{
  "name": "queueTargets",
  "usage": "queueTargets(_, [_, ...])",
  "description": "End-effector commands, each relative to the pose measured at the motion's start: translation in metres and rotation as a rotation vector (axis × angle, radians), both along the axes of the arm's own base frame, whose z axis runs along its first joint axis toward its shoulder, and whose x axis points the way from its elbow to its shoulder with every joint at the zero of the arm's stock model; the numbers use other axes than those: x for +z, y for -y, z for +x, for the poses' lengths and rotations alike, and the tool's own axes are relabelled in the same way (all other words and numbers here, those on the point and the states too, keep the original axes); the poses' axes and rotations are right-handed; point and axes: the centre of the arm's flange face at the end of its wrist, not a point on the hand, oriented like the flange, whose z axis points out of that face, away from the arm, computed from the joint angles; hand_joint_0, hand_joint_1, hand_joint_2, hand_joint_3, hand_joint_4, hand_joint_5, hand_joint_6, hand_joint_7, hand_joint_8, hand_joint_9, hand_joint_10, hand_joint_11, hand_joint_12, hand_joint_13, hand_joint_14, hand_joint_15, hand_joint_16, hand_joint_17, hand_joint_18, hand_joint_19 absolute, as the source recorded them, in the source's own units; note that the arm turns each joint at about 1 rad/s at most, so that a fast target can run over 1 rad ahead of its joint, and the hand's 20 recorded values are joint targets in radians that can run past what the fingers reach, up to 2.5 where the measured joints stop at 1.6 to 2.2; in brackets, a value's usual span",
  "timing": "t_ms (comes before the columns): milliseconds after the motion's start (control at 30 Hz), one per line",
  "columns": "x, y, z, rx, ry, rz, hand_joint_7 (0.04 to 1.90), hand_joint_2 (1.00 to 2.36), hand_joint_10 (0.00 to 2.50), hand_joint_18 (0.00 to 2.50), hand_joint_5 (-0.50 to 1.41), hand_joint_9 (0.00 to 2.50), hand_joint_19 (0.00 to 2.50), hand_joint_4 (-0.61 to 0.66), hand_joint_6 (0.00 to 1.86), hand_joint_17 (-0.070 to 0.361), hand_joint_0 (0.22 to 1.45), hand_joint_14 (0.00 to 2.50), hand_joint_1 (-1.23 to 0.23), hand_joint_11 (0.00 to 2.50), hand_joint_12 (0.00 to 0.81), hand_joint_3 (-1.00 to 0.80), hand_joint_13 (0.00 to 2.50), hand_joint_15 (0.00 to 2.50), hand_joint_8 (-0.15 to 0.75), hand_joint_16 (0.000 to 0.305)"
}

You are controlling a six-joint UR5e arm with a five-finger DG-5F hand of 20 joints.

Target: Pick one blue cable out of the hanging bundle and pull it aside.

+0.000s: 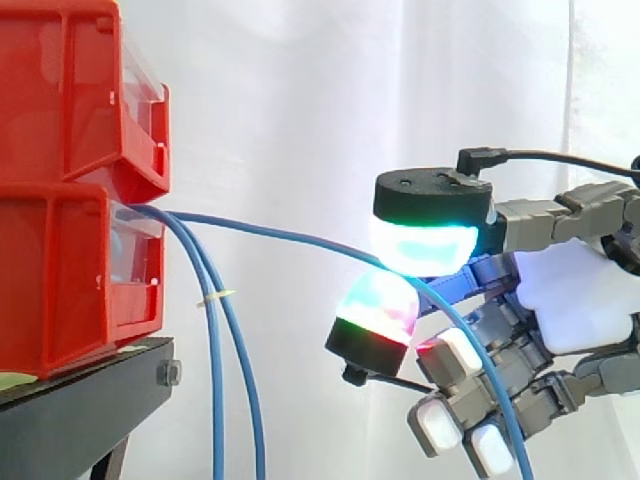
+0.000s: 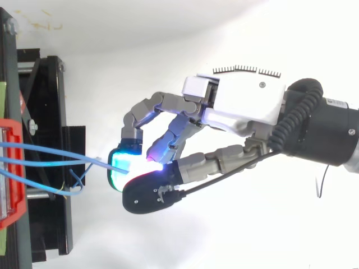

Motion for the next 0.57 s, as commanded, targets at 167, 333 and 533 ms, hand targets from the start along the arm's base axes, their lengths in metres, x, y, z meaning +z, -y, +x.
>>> queueTargets(167, [-0.0004, 0.0004, -0.0002, 0.0, -0.001, 0.0, 1.0, 1.02, 0.02, 0.8, -0.1, 1.18, 0.7, 0.09, 0.93, 0.111, 0.59, 0.02, -0.81, 0.82, 0.375, -0.04, 0.94, 0.7, 0.336, 0.049])
queueTargets(333, [0.0003, -0.0008, 0.0002, 0.001, 0.001, 0.0, 0.99, 1.02, 0.02, 0.81, -0.1, 1.19, 0.68, 0.09, 0.93, 0.109, 0.59, 0.02, -0.81, 0.82, 0.374, -0.04, 0.94, 0.7, 0.338, 0.048])
queueTargets(533, [0.0002, 0.0003, -0.0001, 0.0, -0.001, 0.0, 0.99, 1.02, 0.02, 0.81, -0.1, 1.19, 0.69, 0.1, 0.93, 0.109, 0.59, 0.02, -0.81, 0.82, 0.373, -0.05, 0.94, 0.7, 0.337, 0.048])
